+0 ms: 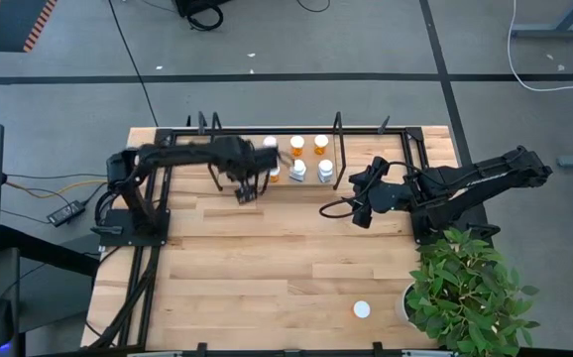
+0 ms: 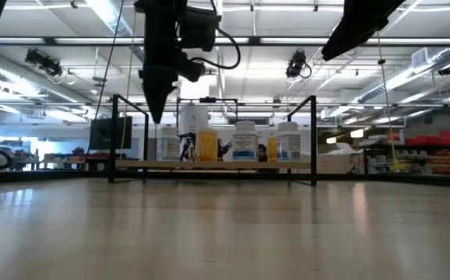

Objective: Pick and place medicine bottles onto shelf by color
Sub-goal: Adjust the shelf

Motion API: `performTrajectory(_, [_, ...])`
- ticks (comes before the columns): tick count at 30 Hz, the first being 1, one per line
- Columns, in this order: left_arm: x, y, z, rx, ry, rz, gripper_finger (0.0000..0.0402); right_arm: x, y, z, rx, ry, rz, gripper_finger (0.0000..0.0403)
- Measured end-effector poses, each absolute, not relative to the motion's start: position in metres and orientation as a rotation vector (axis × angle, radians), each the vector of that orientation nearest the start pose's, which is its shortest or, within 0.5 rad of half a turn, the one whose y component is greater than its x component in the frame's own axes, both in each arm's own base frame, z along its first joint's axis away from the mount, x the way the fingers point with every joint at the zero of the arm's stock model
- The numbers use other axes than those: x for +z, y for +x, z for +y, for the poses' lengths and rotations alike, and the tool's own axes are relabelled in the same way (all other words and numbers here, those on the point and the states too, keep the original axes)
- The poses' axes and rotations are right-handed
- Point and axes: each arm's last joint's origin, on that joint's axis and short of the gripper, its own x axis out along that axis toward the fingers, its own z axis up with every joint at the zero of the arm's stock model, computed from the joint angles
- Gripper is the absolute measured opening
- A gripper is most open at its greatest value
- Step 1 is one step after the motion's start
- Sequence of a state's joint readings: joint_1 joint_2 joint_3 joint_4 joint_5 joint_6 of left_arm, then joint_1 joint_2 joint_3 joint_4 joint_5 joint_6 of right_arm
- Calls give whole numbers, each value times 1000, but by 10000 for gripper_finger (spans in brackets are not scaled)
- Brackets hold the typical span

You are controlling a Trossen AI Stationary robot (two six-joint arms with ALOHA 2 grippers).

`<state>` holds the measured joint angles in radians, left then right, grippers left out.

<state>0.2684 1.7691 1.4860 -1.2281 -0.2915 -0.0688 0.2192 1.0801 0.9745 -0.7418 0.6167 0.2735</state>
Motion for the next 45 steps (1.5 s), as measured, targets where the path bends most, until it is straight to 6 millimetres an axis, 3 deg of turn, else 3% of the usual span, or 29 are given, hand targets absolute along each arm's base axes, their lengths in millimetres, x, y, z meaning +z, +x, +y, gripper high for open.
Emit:
performTrajectory(4, [237,316,62,451,8,1556,348,302,205,28,-477,-81,715,310])
performTrajectory(8, [213,310,43,425,37,1606,348,302,205,28,-479,-75,714,310])
performTrajectory(14, [176,298,41,425,42,1610,335,302,205,29,-480,-69,710,310])
performTrajectory(20, [157,290,54,452,55,1598,311,302,205,29,-484,-60,707,310])
performTrajectory(34, [149,286,89,548,26,1520,273,302,205,29,-484,-60,707,310])
performTrajectory(39, [149,287,89,553,18,1514,258,302,205,29,-484,-60,707,310])
performTrajectory(45, [149,292,74,524,-33,1489,244,302,205,28,-483,-61,709,310])
